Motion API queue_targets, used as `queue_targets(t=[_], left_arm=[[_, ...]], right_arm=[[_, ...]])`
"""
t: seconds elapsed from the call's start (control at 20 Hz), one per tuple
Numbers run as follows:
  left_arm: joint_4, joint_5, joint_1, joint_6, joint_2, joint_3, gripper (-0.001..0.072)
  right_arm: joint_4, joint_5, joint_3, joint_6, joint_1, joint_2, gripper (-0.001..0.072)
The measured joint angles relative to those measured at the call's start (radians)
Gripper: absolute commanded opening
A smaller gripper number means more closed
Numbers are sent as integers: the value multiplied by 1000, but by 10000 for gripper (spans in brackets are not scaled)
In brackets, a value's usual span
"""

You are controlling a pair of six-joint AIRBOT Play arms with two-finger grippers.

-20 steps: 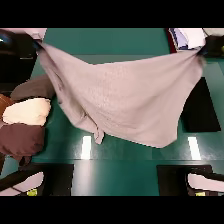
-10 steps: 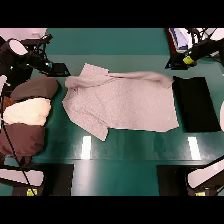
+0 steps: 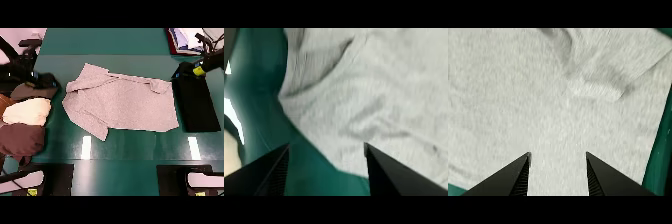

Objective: Fold the shirts.

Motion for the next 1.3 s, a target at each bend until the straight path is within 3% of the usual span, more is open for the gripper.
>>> queue_targets(t=[0.35, 0.65, 0.7, 0.75, 0.8, 0.85, 0.9, 0.95, 1.25, 1.3], left_arm=[[-142, 132, -3, -11, 135, -462, 539], [-217, 322, -121, -43, 145, -594, 537], [-225, 348, -138, -57, 144, -600, 485], [-230, 377, -150, -71, 143, -605, 283], [-222, 399, -159, -82, 141, -607, 219], [-215, 416, -164, -92, 141, -606, 213], [-216, 432, -170, -100, 140, -601, 142], [-216, 438, -174, -105, 140, -592, 25], [-143, 396, -143, -114, 150, -462, 21], [-134, 374, -137, -104, 151, -435, 21]], right_arm=[[8, -77, -251, -6, -5, 198, 405], [10, -90, -301, -7, -5, 240, 405], [10, -90, -303, -7, -5, 243, 405], [10, -89, -305, -7, -5, 244, 405], [10, -87, -306, -7, -5, 245, 404], [9, -84, -307, -7, -5, 246, 405], [8, -77, -307, -7, -5, 247, 405], [6, -72, -308, -7, -5, 247, 404], [-50, -13, -433, -8, -81, 293, 419], [-58, -4, -483, -8, -117, 310, 555]])
